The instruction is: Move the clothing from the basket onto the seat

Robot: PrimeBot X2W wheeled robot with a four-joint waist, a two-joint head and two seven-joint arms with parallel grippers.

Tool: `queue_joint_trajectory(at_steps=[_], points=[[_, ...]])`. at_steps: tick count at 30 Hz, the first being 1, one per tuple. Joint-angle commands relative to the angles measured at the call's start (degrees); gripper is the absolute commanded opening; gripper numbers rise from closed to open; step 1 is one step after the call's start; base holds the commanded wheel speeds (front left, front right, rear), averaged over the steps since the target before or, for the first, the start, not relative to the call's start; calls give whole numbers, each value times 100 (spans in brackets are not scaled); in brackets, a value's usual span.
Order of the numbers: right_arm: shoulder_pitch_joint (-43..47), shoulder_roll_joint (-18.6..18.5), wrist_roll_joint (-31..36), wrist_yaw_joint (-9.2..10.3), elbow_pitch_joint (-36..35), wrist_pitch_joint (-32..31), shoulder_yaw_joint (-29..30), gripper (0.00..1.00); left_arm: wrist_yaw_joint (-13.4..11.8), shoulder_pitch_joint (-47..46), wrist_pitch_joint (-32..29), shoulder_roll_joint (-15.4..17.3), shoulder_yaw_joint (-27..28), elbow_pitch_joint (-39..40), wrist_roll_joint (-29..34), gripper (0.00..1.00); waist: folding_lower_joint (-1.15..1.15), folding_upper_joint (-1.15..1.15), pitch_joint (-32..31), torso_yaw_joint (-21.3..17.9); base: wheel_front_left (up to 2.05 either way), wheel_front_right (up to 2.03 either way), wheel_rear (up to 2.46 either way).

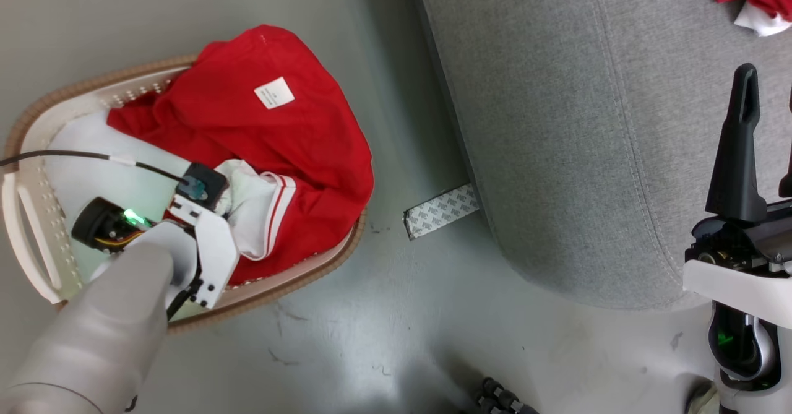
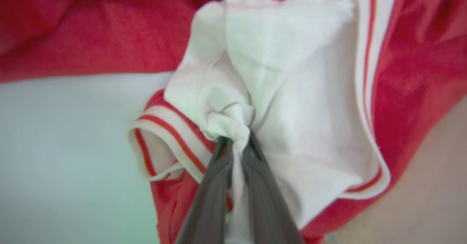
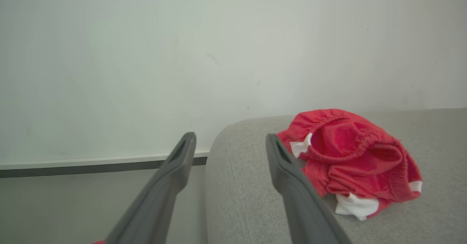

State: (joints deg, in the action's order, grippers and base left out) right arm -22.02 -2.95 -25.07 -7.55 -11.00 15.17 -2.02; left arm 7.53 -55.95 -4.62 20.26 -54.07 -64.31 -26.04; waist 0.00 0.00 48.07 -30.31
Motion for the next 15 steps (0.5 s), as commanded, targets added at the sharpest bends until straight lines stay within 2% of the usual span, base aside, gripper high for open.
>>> queue_joint_trajectory(at_steps=[1, 7, 15], points=[[-52, 9, 26, 13, 32, -4, 12, 100, -10, 32, 88, 28, -33, 38, -88, 0, 0, 0, -74, 11, 0, 0, 0], [-69, 8, 198, 14, 70, -5, 78, 100, -10, 126, 435, -66, -216, 124, -470, 0, 0, 0, -470, 168, 0, 0, 0], [153, 5, 664, 14, 176, -4, 331, 100, -10, 420, 1087, -509, -363, 276, -1116, 0, 0, 0, -1486, 626, 0, 0, 0]])
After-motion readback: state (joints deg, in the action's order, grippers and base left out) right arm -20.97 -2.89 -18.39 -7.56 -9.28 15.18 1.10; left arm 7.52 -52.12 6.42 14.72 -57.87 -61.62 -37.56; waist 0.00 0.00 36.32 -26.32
